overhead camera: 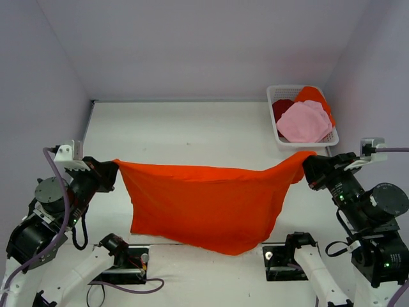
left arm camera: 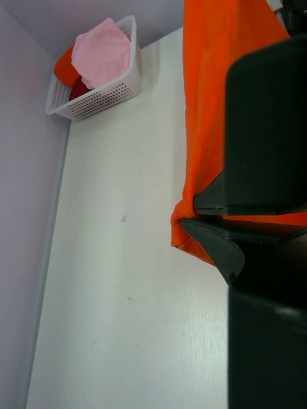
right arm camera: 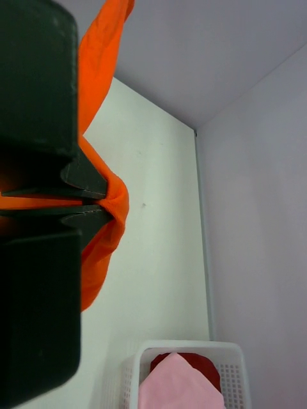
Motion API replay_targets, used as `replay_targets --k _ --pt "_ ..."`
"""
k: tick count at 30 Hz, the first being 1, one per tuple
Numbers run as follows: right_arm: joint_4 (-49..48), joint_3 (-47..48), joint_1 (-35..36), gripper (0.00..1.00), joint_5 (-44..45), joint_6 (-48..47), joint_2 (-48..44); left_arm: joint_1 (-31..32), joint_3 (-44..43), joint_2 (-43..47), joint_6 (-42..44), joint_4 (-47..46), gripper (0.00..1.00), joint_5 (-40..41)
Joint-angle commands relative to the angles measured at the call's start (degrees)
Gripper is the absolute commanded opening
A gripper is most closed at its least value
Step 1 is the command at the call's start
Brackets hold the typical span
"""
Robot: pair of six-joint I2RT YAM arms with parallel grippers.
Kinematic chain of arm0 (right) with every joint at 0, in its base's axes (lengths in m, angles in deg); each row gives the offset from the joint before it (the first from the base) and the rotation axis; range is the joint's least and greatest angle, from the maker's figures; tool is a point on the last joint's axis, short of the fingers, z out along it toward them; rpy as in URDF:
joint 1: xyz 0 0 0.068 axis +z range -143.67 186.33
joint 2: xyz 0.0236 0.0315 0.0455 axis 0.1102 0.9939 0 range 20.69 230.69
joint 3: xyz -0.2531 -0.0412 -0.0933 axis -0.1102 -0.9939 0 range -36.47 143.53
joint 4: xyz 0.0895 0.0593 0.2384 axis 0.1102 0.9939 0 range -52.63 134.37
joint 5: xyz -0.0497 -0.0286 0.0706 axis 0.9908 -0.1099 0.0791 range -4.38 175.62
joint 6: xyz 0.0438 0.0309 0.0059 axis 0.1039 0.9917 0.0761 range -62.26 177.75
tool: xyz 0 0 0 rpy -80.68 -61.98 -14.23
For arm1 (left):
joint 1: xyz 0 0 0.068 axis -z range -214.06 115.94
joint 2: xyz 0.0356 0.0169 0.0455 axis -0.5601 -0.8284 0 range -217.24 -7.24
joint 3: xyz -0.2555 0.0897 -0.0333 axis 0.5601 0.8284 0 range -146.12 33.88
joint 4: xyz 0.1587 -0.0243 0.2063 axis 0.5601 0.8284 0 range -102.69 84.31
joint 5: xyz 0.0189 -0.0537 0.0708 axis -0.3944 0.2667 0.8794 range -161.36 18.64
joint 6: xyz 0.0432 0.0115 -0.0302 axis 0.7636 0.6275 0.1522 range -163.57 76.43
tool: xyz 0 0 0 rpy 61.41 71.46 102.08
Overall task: Fold and stack the t-shirts
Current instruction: Flatten the tshirt out
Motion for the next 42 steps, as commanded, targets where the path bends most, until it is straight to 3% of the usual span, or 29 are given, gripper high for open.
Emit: replay_targets --k 1,8,30,42 --pt "-5.5 -1.3 -0.5 0.00 1.5 -1.1 1.8 -0.2 0.3 -1.9 -1.3 -6.3 0.00 1.1" --pt "-6.9 -10.0 -0.4 0.00 5.4 -1.7 1.5 -0.2 6.5 -2.6 -3.3 -10.1 0.00 1.6" --pt "-20.1 -15.1 0.0 0.00 4.3 -2.0 18.4 -0.2 15.3 -13.3 -6.0 -21.0 0.00 6.7" --pt "-23.8 -11.7 8.5 0.00 12.6 -2.3 29.2 -0.6 13.9 -21.9 -7.3 -25.6 0.00 11.4"
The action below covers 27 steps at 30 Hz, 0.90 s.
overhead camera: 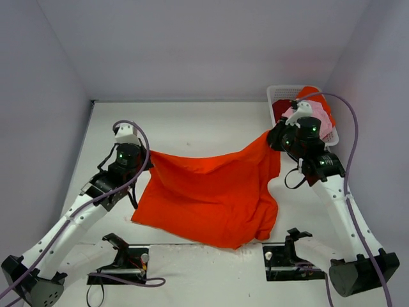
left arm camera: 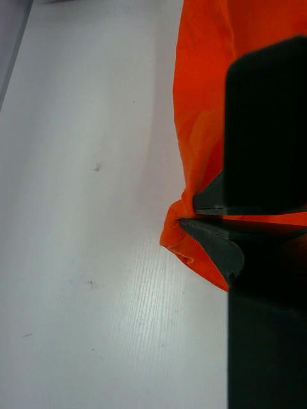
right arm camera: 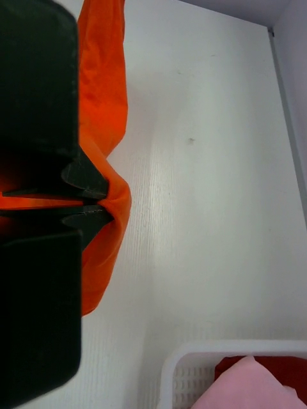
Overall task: Fold and stack the t-shirts
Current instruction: Flatten the tshirt out
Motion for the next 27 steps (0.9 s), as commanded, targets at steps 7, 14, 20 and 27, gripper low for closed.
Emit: replay_targets --k 7,14,20,27 --pt "-7.9 5.4 6.3 0.00 7.7 -1.3 8.0 -4.5 -4.1 -6.3 -0.8 -7.4 0.00 2.1" --pt "-8.3 4.8 6.3 0.00 11.0 -1.6 9.7 -10.0 -5.8 -11.0 -1.3 -8.9 0.00 -0.9" --pt "-9.0 6.0 6.4 0.00 12.9 -2.2 13.7 -11.6 -6.6 -15.7 -1.5 -11.8 0.00 -2.2" --pt "-10.2 8.2 6.4 0.00 13.7 -3.0 17.9 -12.3 -7.9 -19.7 -1.5 -12.7 0.00 -3.0"
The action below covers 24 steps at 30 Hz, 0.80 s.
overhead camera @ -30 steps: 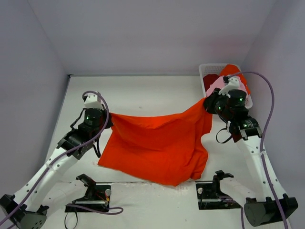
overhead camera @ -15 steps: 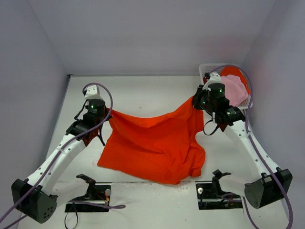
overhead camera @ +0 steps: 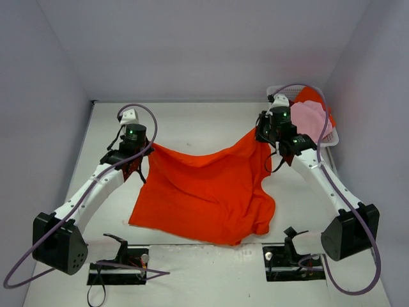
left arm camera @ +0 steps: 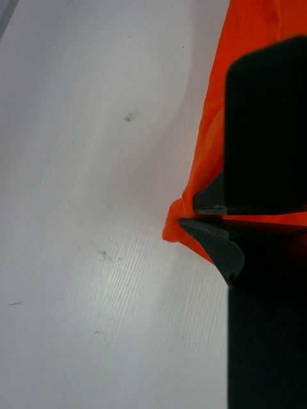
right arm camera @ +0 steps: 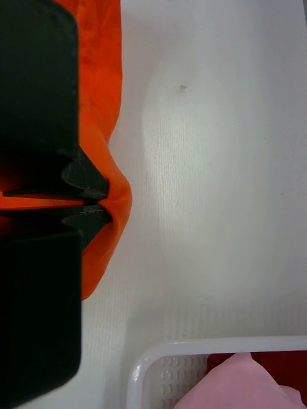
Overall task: Fold and stack the t-shirts
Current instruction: Flatten the tshirt out
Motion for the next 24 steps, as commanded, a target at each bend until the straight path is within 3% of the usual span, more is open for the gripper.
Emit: replay_targets --k 1,12,24 --pt "-5.3 4.2 -0.1 0.00 2.6 -1.4 1.0 -0.8 -4.0 -0.5 -0.4 -4.7 0.00 -0.1" --pt "-4.2 8.7 -1.6 0.00 7.6 -2.2 6.7 -2.6 -5.7 -6.2 -0.3 -5.7 0.00 -1.2" --pt "-4.4 12.2 -2.7 0.00 5.8 -3.7 11.0 -5.3 -9.6 -13.0 -1.5 -6.2 0.00 -2.5"
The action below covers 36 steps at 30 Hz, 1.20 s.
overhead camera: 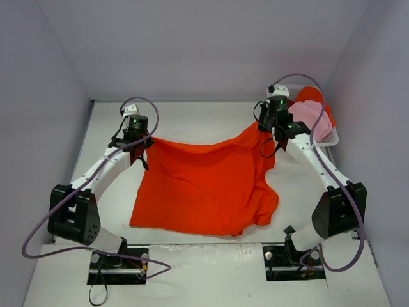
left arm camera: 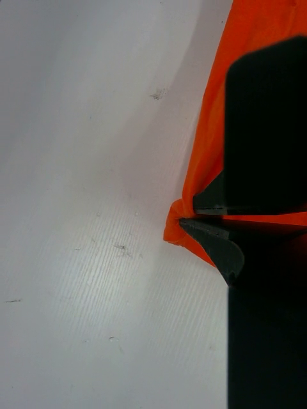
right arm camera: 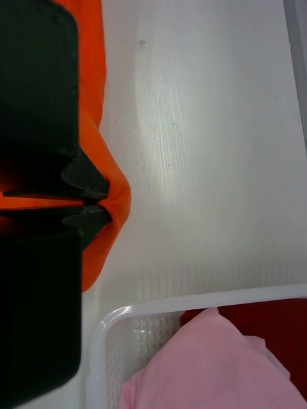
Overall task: Fold and stack the t-shirts
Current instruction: Flatten the tshirt out
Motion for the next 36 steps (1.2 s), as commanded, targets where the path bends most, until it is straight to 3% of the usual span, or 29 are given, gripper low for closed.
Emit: replay_targets --k 1,36 --pt "-3.8 5.2 0.0 0.00 0.3 -1.5 1.0 -0.8 -4.5 -0.4 -0.6 -3.5 0.00 0.0" --pt "-5.3 13.3 -0.4 0.00 2.9 -3.7 16.6 -4.6 -11.4 -15.1 -0.9 -4.7 0.00 -2.7"
